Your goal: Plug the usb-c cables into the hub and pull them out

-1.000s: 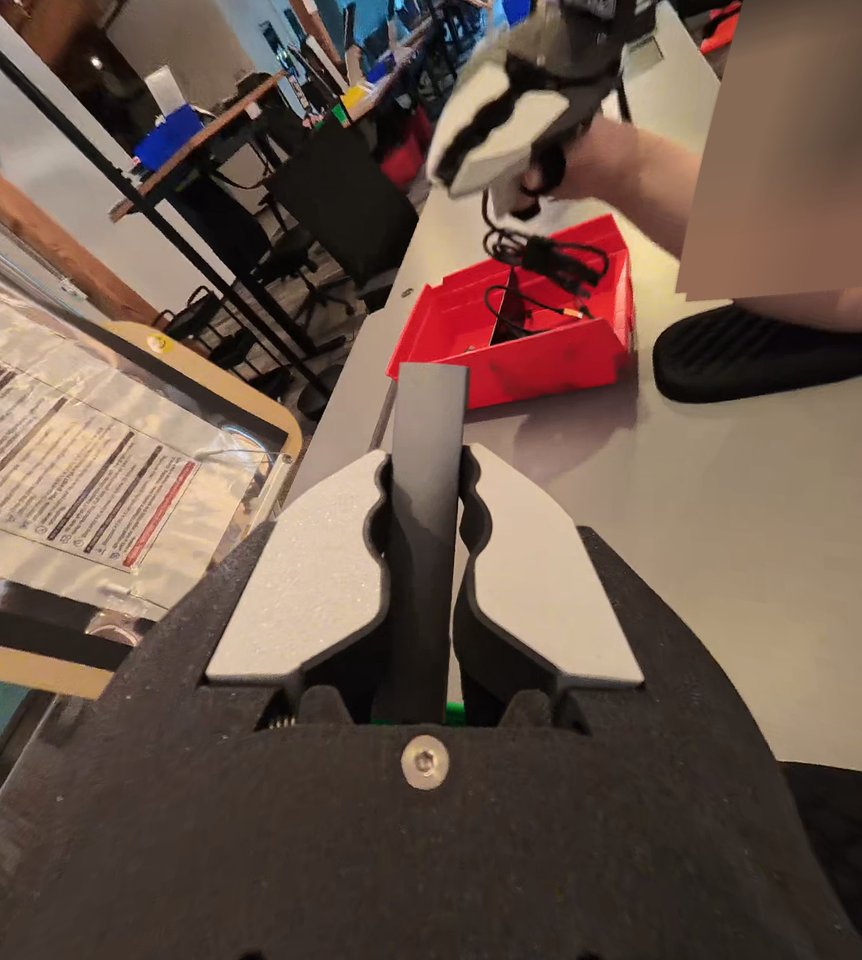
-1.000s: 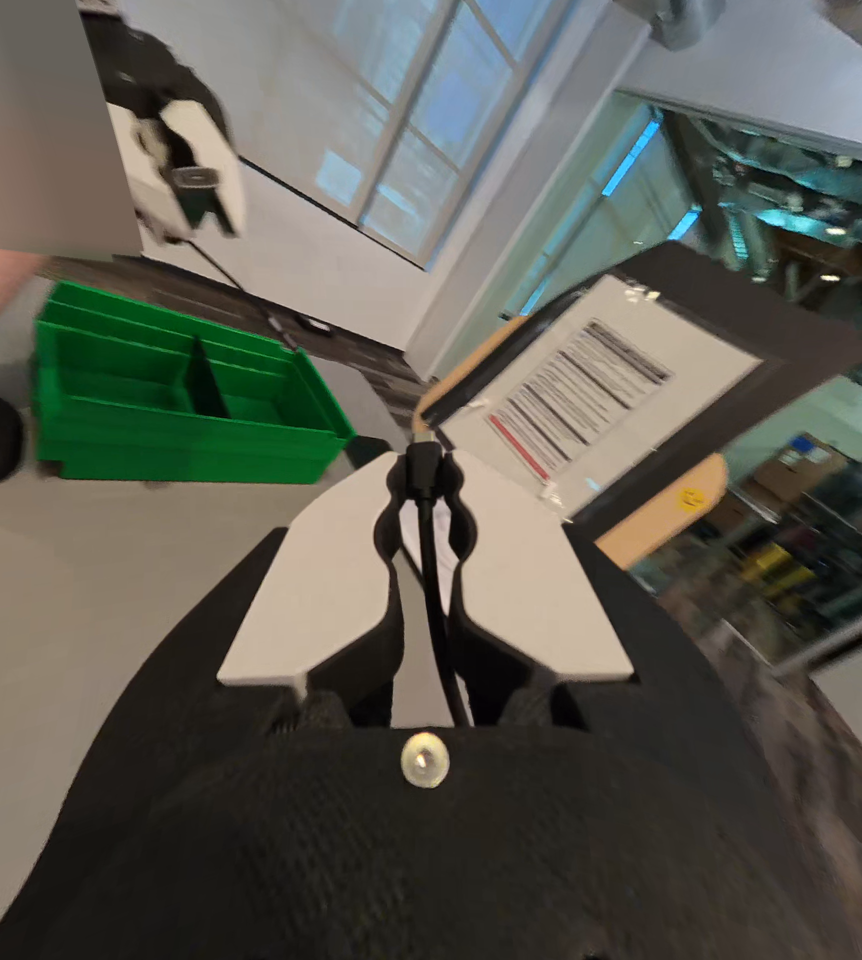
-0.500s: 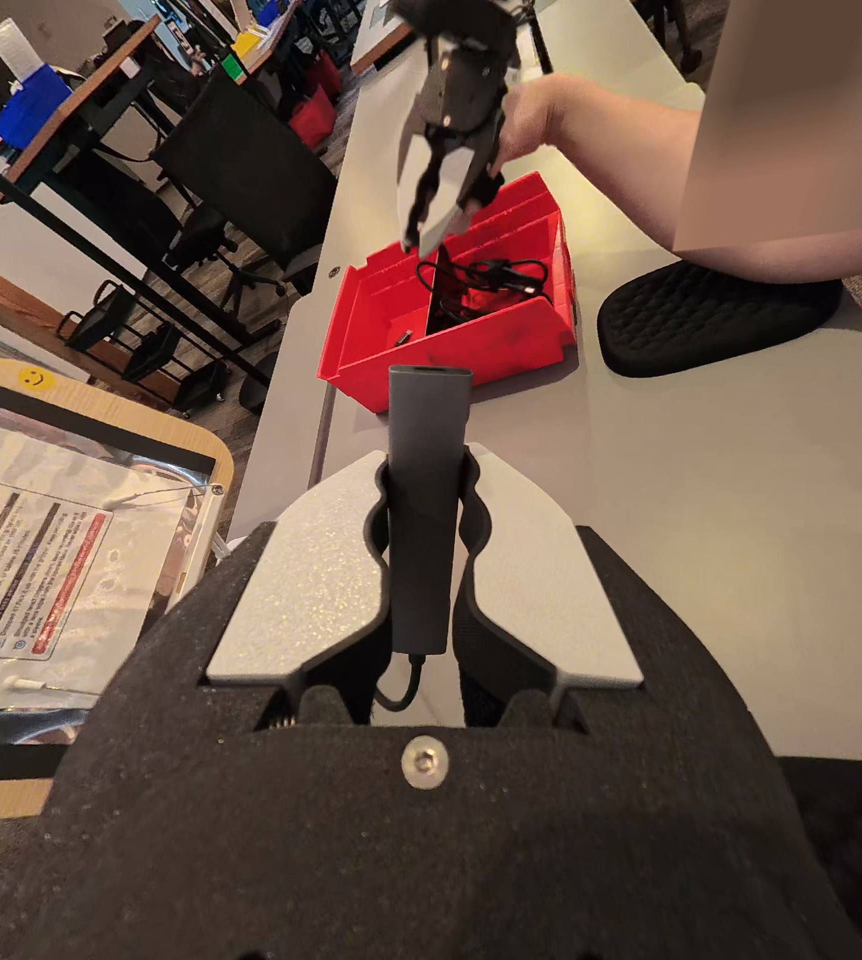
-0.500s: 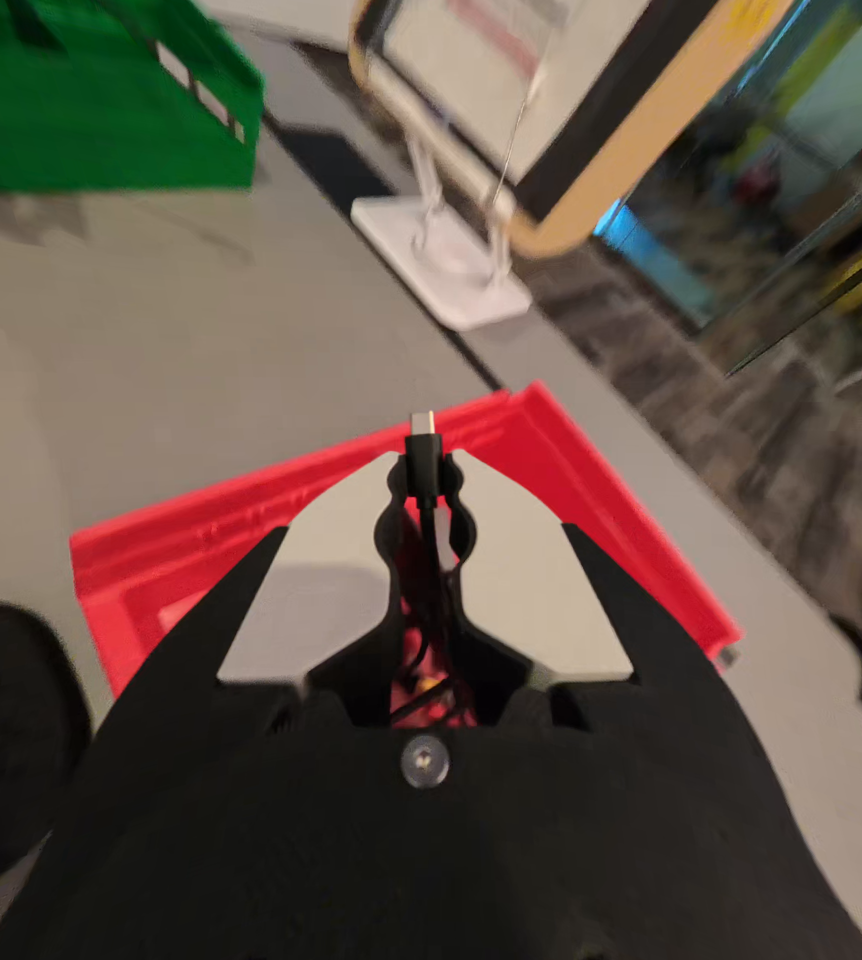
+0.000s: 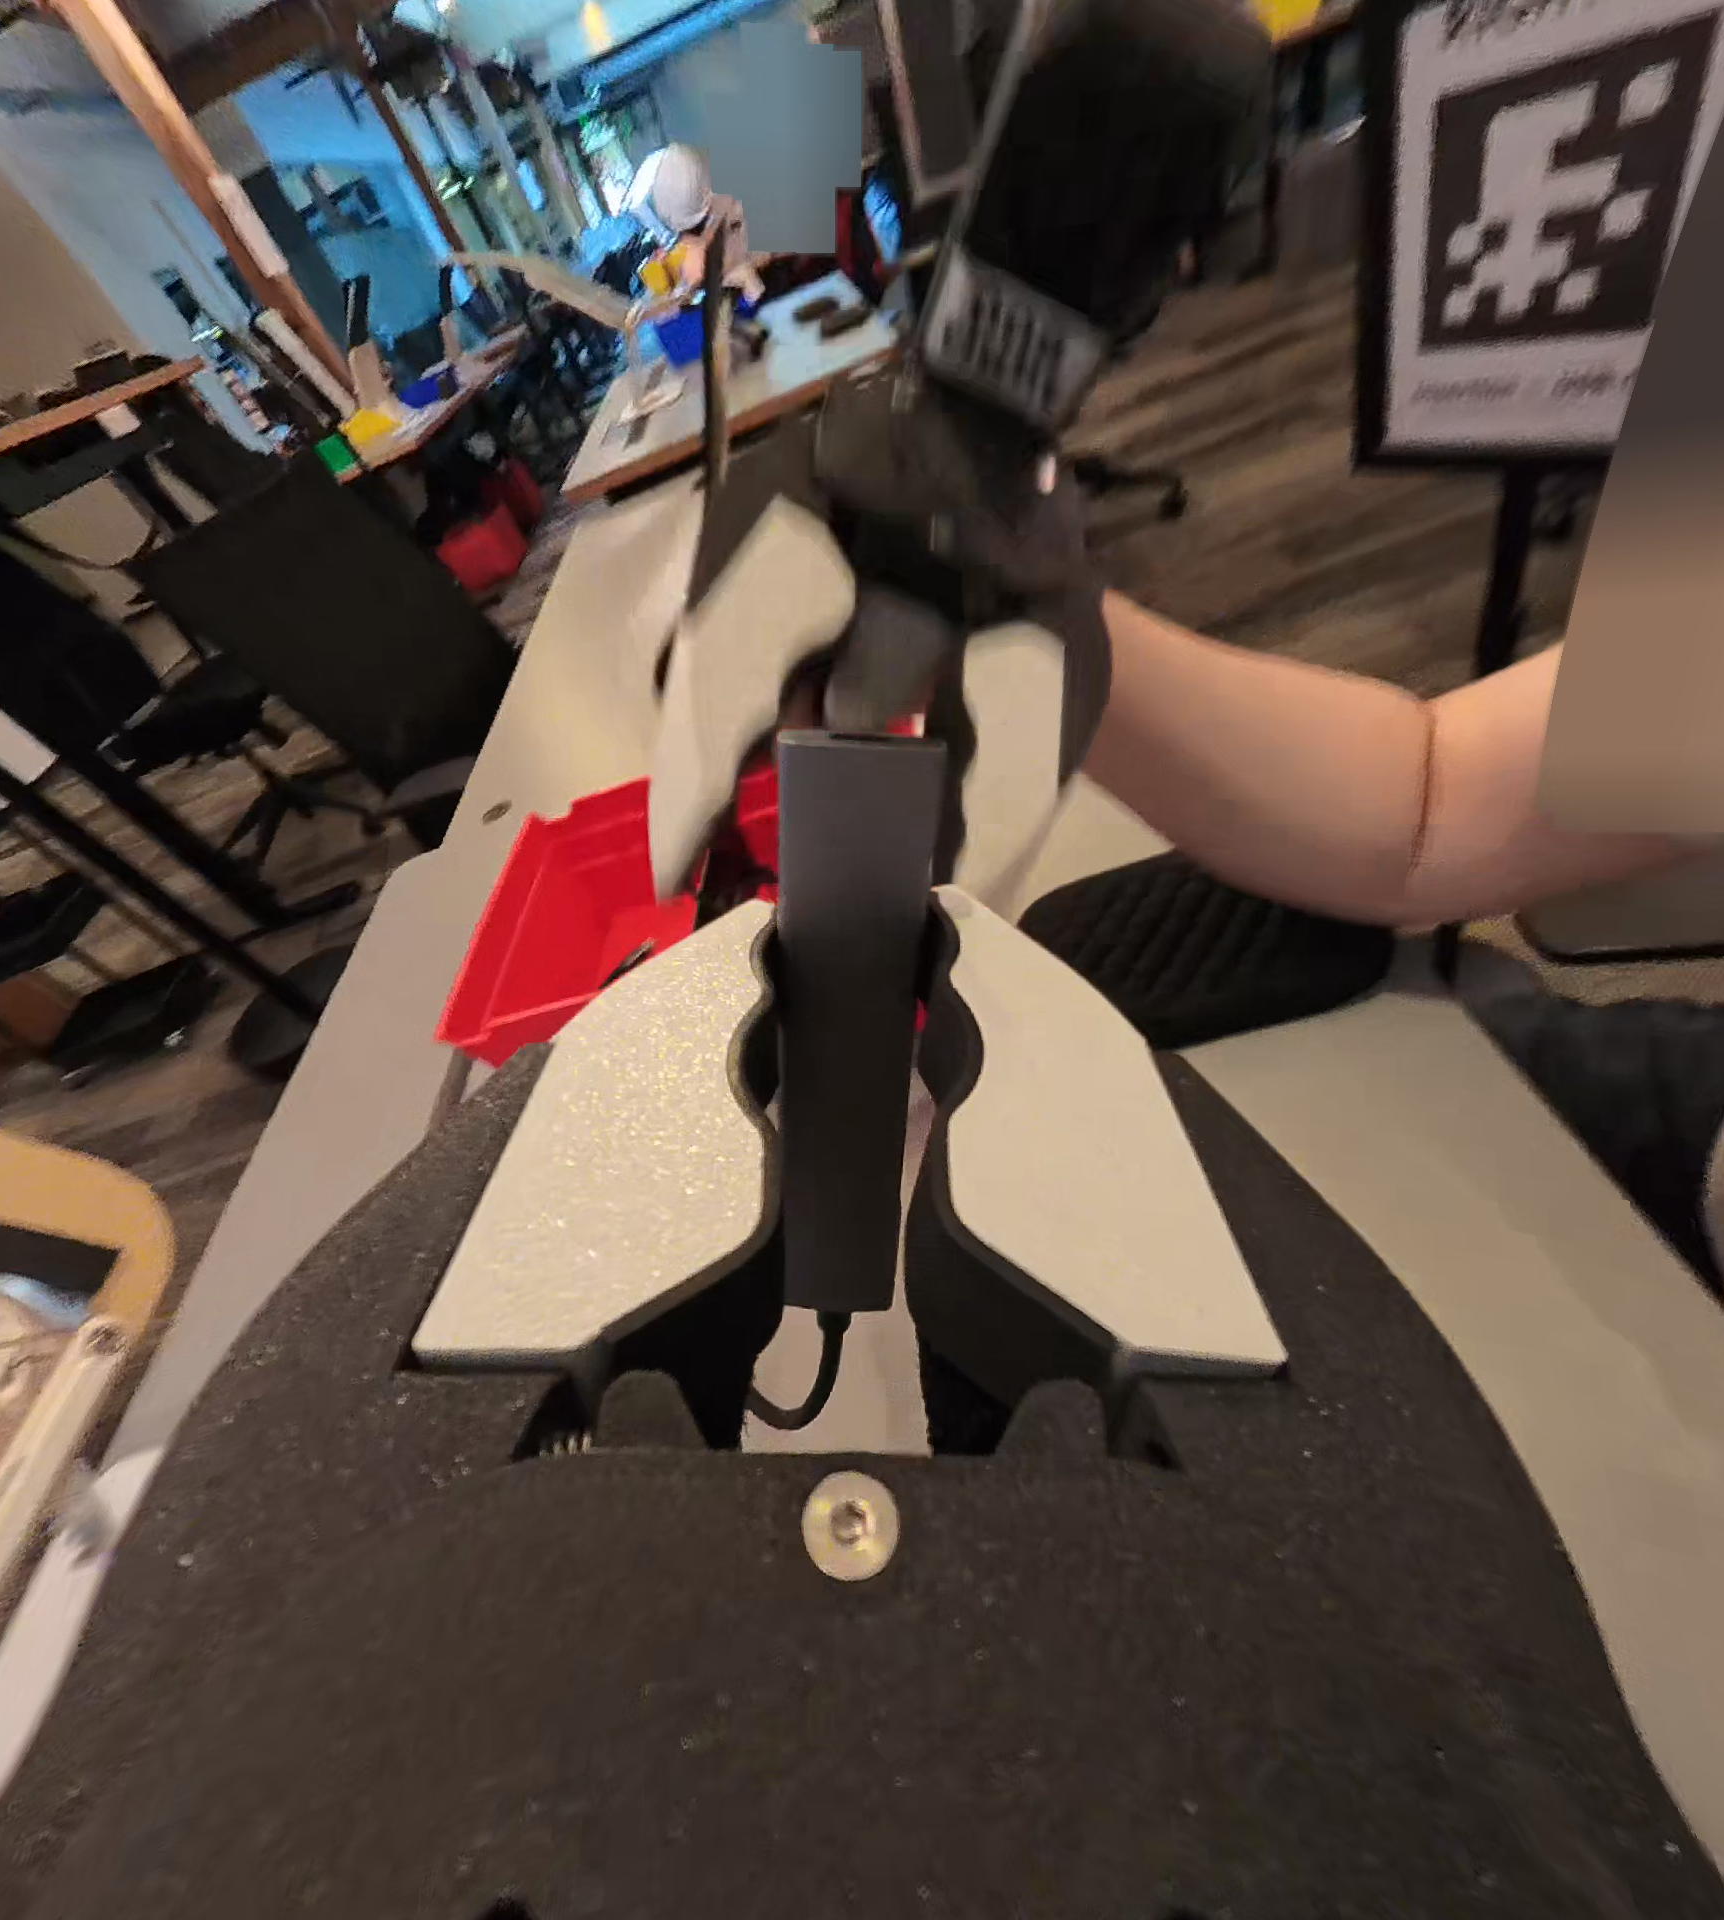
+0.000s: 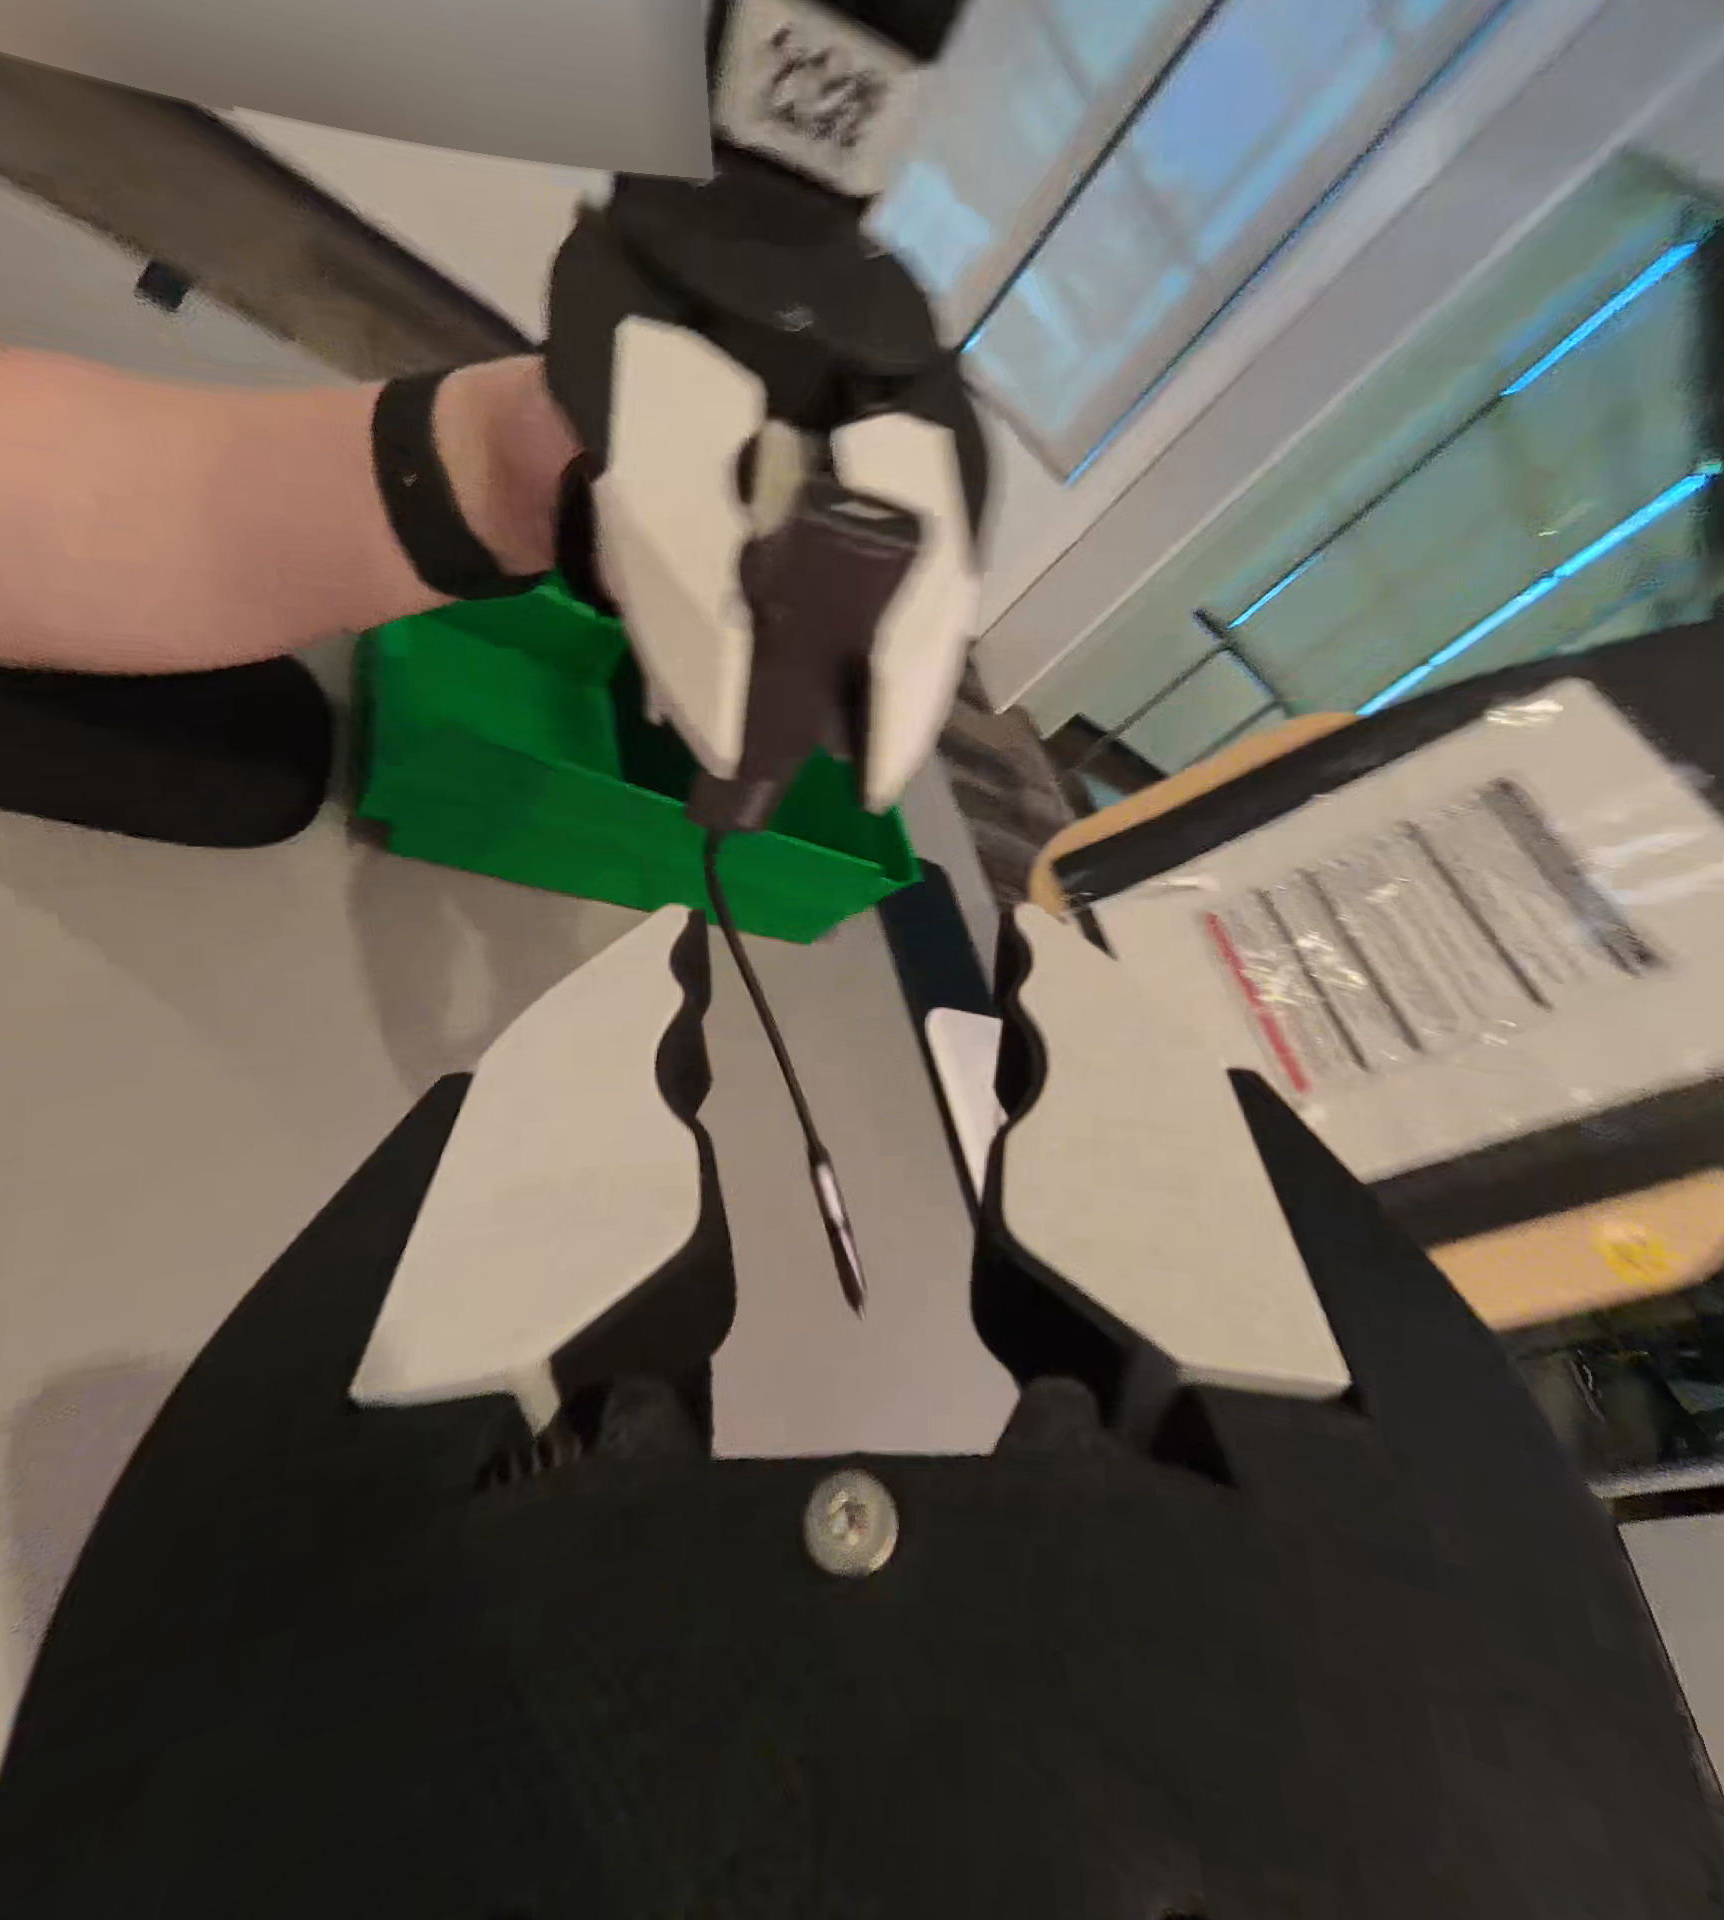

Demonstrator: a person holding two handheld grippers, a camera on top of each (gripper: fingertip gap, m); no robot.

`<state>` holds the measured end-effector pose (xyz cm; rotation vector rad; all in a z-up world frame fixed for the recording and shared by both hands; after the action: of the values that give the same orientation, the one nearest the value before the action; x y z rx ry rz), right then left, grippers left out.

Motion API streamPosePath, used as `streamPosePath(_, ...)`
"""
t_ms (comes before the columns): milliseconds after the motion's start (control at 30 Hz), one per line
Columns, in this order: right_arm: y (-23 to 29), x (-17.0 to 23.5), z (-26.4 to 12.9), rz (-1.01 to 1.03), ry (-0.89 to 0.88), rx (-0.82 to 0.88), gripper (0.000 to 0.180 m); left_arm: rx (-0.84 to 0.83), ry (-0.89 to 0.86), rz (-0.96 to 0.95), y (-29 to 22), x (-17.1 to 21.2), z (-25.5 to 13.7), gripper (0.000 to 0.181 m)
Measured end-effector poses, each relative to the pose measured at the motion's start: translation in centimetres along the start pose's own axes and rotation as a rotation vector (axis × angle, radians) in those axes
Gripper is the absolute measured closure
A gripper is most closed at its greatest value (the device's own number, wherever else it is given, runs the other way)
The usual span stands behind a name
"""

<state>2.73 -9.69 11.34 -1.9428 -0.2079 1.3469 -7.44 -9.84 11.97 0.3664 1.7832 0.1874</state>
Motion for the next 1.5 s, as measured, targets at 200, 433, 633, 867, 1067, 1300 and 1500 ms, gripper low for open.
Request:
streamPosePath(200,3.6,0.2,4.7,0.334,-0.165,-0.054,0.143,0.146,-0.212,-0.103,-1.2,-2.2,0.6,0.158)
streamPosePath(433,6.0,-1.4,1.5,0.440,-0.188,0.130,0.144,0.205,-0.323,-0.125,-2.9,-4.1,1.9,0.158)
streamPosePath(633,7.3,-2.6,-1.4,0.465,-0.089,0.195,0.155,0.311,-0.366,-0.159,-5.2,-5.3,3.5,0.158)
streamPosePath(867,8.7,-2.3,-3.8,0.485,0.020,0.256,0.155,0.405,-0.353,-0.215,-6.5,-5.3,4.8,0.155)
streamPosePath(1067,6.5,-2.1,-6.7,0.510,0.039,0.386,0.155,0.352,-0.313,-0.263,-5.2,-4.8,4.5,0.128)
streamPosePath(1300,1.9,-2.5,-9.9,0.480,0.042,0.474,0.155,0.231,-0.328,-0.269,-3.0,-4.6,2.4,0.125)
streamPosePath(1500,-3.3,-3.1,-12.2,0.458,0.028,0.533,0.155,0.180,-0.315,-0.273,-2.0,-4.3,1.6,0.123)
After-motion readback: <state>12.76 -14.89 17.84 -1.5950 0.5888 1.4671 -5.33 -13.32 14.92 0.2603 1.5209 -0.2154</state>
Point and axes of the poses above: each gripper's, where its closed fingertips meet, z out along the fingers, x out of its underside, y = z × x across the jaws, the point moved 5 cm from there along -z, back along the fingers, and after that the axes turned 2 degrees about x, right-handed, at the moved point
